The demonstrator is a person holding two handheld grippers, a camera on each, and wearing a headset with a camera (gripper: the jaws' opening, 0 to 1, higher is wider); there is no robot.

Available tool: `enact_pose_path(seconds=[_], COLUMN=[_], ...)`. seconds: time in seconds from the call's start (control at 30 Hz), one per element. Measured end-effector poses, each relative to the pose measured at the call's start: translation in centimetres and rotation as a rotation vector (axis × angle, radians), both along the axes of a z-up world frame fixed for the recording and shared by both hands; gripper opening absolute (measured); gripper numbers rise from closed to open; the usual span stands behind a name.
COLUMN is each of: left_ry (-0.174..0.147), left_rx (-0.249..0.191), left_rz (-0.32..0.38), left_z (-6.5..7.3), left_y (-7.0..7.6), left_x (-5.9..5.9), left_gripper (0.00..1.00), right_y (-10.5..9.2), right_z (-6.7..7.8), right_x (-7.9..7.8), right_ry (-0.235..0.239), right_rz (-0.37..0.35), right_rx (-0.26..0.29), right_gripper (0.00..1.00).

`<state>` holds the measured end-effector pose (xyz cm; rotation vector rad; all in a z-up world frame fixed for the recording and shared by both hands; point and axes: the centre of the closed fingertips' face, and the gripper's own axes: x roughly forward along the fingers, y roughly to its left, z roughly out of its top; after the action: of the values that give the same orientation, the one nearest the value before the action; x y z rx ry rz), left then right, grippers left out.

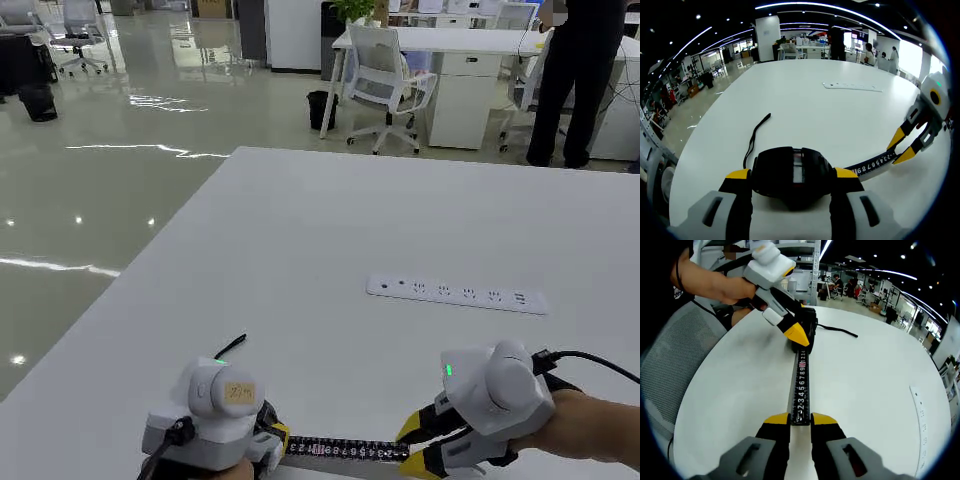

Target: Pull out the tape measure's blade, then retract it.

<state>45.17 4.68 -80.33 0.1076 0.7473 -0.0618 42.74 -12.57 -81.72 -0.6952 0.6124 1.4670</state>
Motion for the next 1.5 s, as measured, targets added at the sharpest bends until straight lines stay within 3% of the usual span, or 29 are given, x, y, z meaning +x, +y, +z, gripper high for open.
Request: enact_pose_path(seconds=[0.93,1.3,1.5], left_ry=[-0.016,-0.011,-0.01], left_rx=[-0.032,-0.096,-0.105], left_rz=[0.035,0.089,0.105], left_z=[0.12,-0.2,-0.27], left_y=[0.01,0.19,0.18], left_x=[0.06,-0.11,-0.08], left_gripper=[0.62,0.64,0.64], right_y=[0.74,0.82,0.84], right_z=[0.16,0.23,0.15], right_x=[0.45,0.61,0.68], right_ry=[-0.021,-0.028,-0.028], right_rz=[-0.01,-0.012,-0.012], right_rx=[0.014,0.014,0.013], right_gripper=[0.15,0.15,0.15])
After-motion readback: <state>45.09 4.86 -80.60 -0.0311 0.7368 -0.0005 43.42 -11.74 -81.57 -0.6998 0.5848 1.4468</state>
